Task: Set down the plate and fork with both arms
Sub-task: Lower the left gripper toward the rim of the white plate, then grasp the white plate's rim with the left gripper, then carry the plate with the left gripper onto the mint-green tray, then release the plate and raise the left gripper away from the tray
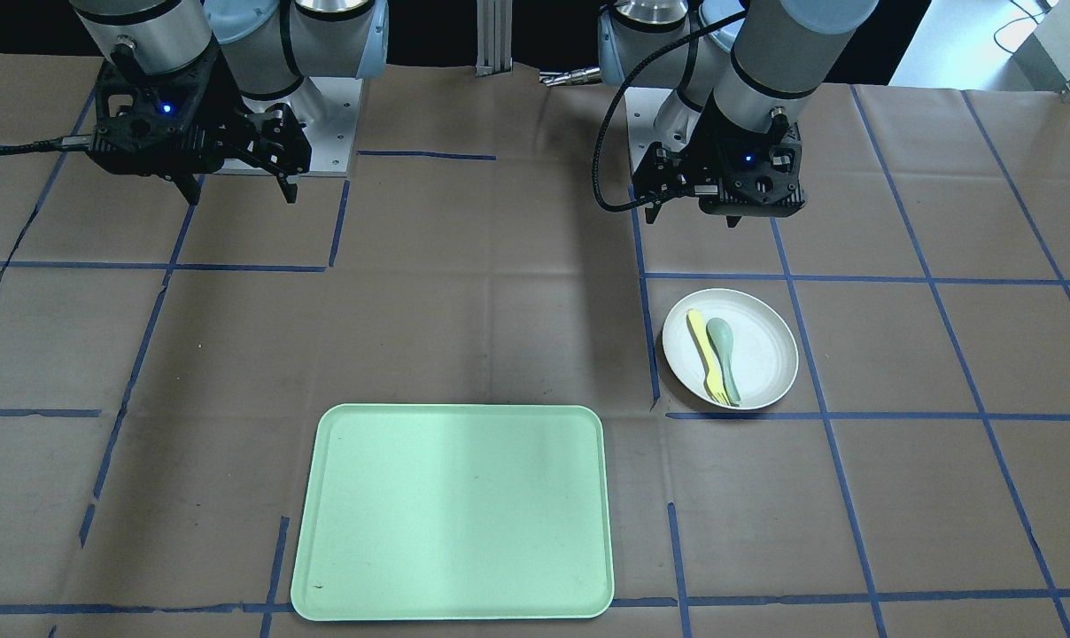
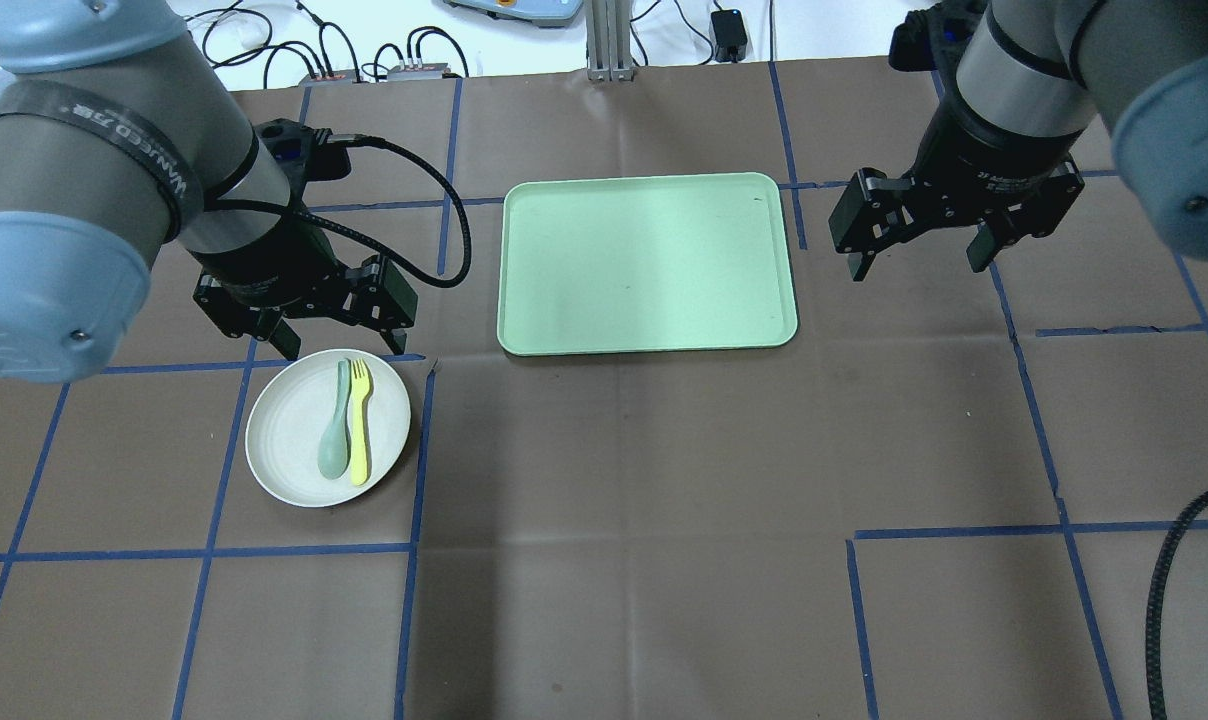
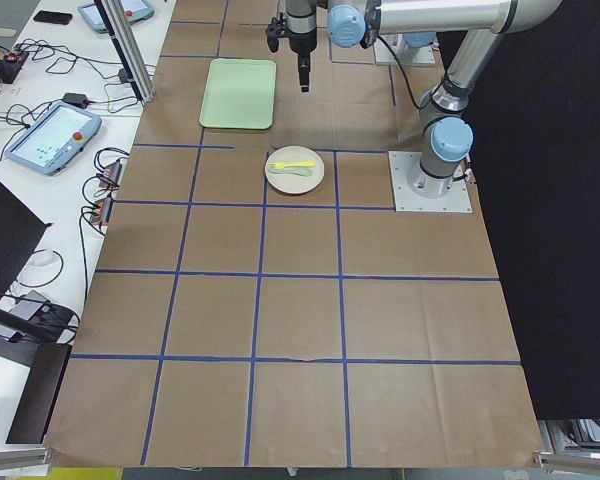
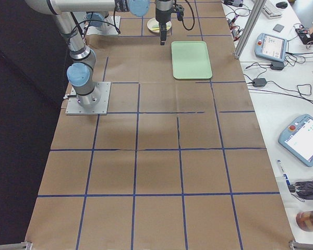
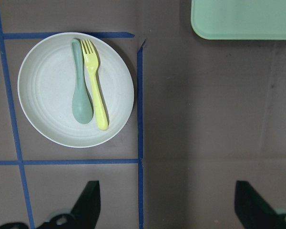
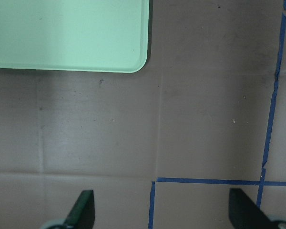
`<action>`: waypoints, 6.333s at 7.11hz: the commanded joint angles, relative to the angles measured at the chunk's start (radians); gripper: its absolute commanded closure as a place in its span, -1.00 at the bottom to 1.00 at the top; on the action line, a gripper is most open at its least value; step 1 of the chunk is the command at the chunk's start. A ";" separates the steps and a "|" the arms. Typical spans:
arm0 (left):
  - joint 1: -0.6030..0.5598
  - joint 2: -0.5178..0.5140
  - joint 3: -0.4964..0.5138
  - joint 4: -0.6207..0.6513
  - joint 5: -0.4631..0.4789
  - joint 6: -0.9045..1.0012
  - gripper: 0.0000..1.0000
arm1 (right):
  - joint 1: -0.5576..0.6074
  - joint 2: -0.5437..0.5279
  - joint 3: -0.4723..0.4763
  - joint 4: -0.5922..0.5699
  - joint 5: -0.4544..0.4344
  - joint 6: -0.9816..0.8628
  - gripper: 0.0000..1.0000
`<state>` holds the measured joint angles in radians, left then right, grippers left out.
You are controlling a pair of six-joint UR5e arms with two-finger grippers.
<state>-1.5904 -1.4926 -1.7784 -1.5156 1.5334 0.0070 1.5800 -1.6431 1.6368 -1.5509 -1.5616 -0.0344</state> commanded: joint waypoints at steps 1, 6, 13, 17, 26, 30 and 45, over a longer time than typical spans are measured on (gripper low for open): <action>0.041 -0.003 -0.064 0.075 0.001 0.037 -0.99 | 0.000 0.000 0.000 0.000 0.000 -0.001 -1.00; 0.376 -0.104 -0.301 0.379 -0.002 0.384 -0.99 | 0.000 0.000 0.000 0.000 0.000 -0.001 -1.00; 0.510 -0.359 -0.317 0.603 -0.022 0.547 -0.35 | 0.000 0.000 0.000 0.000 0.000 0.001 -1.00; 0.510 -0.354 -0.314 0.508 -0.052 0.548 1.00 | 0.000 0.000 0.000 0.000 0.000 0.001 -1.00; 0.223 -0.345 -0.175 0.476 -0.429 0.143 1.00 | 0.002 0.000 0.000 0.000 0.002 0.001 -1.00; 0.012 -0.631 0.193 0.469 -0.437 -0.053 1.00 | 0.002 0.000 0.000 0.002 0.000 0.001 -1.00; -0.033 -0.154 0.192 -0.056 0.016 -0.070 -0.99 | 0.005 0.005 -0.008 -0.026 -0.005 0.007 -1.00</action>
<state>-1.6334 -1.7820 -1.5646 -1.4560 1.4304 -0.0811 1.5825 -1.6440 1.6414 -1.5676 -1.5650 -0.0328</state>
